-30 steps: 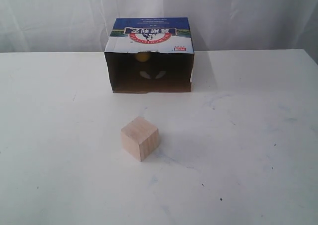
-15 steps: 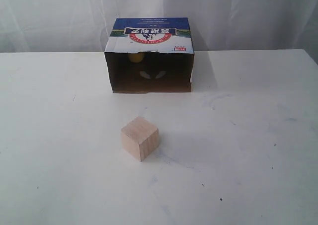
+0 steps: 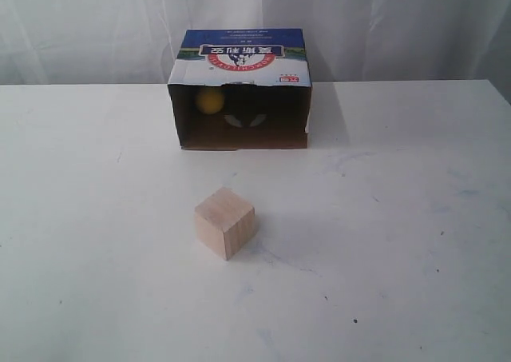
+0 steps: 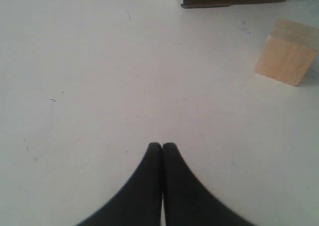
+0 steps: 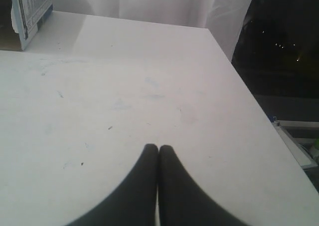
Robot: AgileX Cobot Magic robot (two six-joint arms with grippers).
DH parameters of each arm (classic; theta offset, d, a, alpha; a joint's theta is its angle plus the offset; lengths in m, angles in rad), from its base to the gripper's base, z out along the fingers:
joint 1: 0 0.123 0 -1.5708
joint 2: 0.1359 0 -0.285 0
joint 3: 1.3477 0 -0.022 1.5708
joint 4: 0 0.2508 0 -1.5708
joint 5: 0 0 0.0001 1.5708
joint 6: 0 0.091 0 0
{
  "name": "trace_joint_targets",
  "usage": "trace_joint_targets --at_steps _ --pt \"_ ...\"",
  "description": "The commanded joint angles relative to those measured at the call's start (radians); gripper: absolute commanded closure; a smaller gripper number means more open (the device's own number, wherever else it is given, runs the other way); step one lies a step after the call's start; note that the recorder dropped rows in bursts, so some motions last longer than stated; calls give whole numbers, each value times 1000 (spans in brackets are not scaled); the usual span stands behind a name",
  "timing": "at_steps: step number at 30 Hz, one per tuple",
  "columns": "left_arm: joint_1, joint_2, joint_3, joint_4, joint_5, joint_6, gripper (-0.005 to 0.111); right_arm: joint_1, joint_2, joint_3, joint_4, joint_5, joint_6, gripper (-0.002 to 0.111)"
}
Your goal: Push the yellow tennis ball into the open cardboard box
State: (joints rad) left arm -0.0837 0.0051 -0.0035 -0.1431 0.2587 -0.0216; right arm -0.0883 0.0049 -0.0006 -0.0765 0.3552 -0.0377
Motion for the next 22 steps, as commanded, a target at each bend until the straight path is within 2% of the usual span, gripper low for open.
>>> trace_joint_targets --at_steps 1,6,22 --pt "62 -5 3 -14 -1 0 107 -8 -5 1 1 -4 -10 108" --pt "120 -5 3 -14 -1 0 107 -8 -5 1 1 -4 -10 108" --pt "90 -5 3 -14 -1 0 107 -8 -5 1 1 -5 -10 108"
